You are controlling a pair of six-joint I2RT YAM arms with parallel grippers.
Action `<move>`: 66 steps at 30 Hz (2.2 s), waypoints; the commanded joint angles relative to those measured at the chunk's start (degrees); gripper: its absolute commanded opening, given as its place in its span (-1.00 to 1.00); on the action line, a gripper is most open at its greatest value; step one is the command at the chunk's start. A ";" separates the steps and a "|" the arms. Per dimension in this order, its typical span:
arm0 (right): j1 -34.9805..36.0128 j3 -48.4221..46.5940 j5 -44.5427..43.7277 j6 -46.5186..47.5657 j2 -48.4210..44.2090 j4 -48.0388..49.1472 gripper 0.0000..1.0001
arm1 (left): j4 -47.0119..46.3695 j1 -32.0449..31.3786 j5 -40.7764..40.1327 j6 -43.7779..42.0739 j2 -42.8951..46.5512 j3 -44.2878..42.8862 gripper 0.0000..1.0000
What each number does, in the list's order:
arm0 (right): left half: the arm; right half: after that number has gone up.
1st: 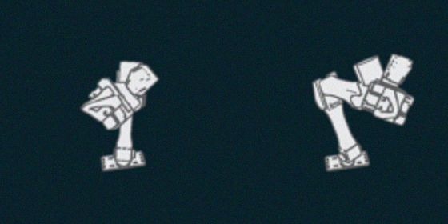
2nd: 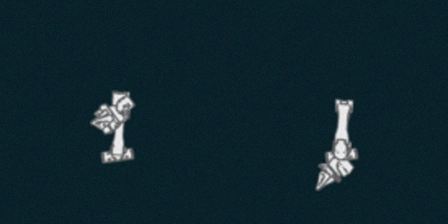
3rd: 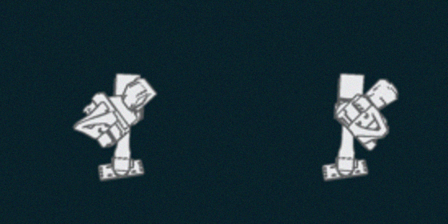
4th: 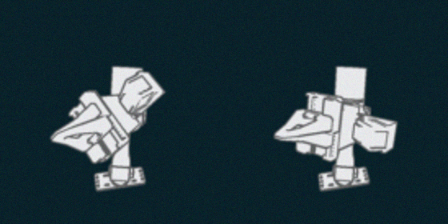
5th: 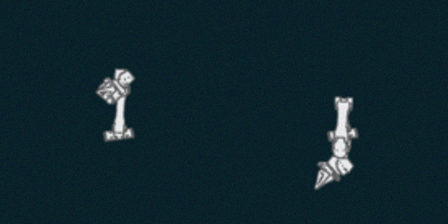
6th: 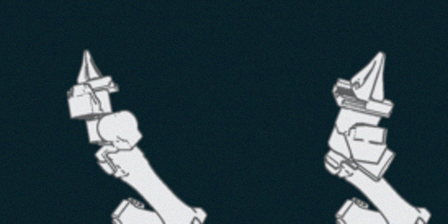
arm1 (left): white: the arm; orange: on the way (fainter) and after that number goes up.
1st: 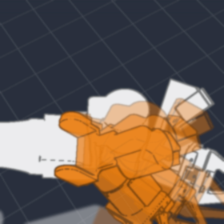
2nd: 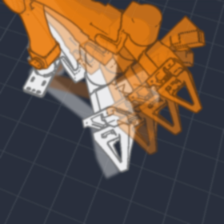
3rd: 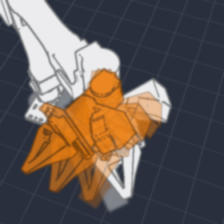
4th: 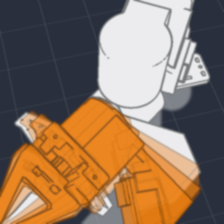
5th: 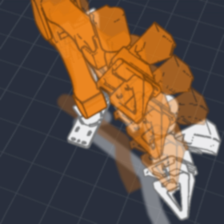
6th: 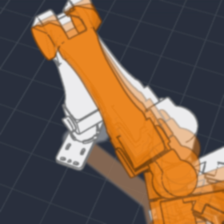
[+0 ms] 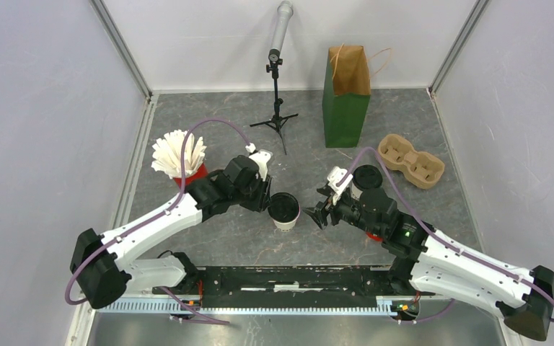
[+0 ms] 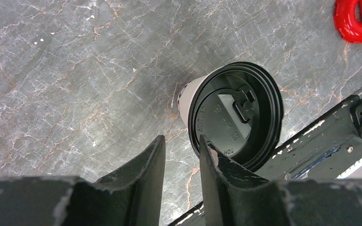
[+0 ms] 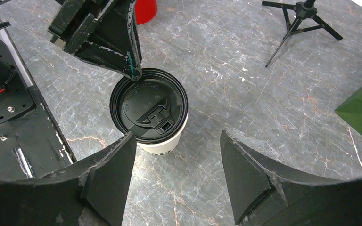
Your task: Pack the takeout coffee
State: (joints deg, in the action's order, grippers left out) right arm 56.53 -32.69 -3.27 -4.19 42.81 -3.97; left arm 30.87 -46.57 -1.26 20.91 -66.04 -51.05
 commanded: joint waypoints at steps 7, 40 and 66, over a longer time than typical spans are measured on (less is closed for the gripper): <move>0.18 1.04 -1.81 1.63 -3.10 2.11 0.47 | -1.78 0.25 3.00 -2.42 -0.54 -4.37 -0.88; 0.24 20.47 20.31 35.05 -7.89 65.15 0.96 | -43.67 10.71 40.94 38.91 13.80 8.54 -0.95; 2.26 16.70 17.37 38.02 6.35 77.50 0.96 | -59.59 10.31 39.05 50.73 11.26 16.60 -0.95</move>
State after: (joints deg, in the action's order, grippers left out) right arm 58.22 -13.34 15.97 32.91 48.16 67.72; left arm -24.10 -36.07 38.98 68.69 -54.76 -34.65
